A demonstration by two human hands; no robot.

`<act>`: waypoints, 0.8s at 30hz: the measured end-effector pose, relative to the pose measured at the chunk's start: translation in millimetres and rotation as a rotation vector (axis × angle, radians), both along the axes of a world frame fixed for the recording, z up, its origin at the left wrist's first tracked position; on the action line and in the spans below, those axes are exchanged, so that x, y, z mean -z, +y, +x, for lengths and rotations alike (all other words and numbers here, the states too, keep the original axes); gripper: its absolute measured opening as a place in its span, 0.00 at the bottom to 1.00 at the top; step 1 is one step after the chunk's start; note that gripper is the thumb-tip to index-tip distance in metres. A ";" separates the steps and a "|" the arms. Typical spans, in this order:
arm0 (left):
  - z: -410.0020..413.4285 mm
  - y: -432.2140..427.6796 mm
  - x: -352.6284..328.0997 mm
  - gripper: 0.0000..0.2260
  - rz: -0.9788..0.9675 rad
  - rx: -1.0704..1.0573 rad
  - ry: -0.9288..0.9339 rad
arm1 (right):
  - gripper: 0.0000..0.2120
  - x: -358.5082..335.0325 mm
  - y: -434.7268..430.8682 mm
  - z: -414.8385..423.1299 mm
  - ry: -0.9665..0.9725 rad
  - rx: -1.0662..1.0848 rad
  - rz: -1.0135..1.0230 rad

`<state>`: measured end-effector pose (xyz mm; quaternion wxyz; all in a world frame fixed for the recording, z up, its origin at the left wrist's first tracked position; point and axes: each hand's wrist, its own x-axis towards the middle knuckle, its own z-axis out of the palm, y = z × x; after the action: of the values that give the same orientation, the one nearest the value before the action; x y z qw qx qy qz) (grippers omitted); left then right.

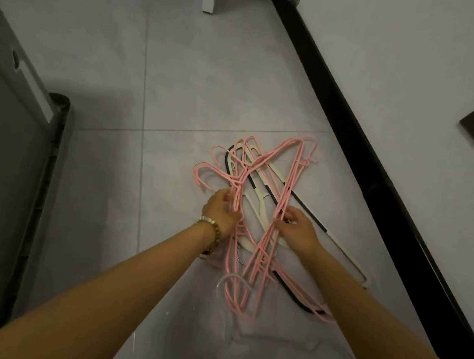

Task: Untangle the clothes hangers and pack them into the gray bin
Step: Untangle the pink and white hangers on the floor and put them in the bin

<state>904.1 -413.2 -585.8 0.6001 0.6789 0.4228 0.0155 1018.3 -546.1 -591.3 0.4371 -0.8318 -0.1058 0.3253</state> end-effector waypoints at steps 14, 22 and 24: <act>-30.7 18.8 -6.1 0.13 -0.032 0.068 -0.016 | 0.15 -34.6 -12.6 -33.7 0.047 -0.163 0.099; -110.4 -7.8 1.3 0.10 0.006 0.173 0.099 | 0.11 -20.0 -64.0 -116.6 0.069 -0.454 -0.152; -122.3 -16.9 0.3 0.09 -0.085 0.244 0.085 | 0.11 -15.6 -69.7 -130.4 0.138 -0.421 -0.181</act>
<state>781.8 -430.1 -586.1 0.6074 0.6991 0.3626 -0.1044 888.0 -615.8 -575.7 0.2893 -0.8031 -0.2171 0.4736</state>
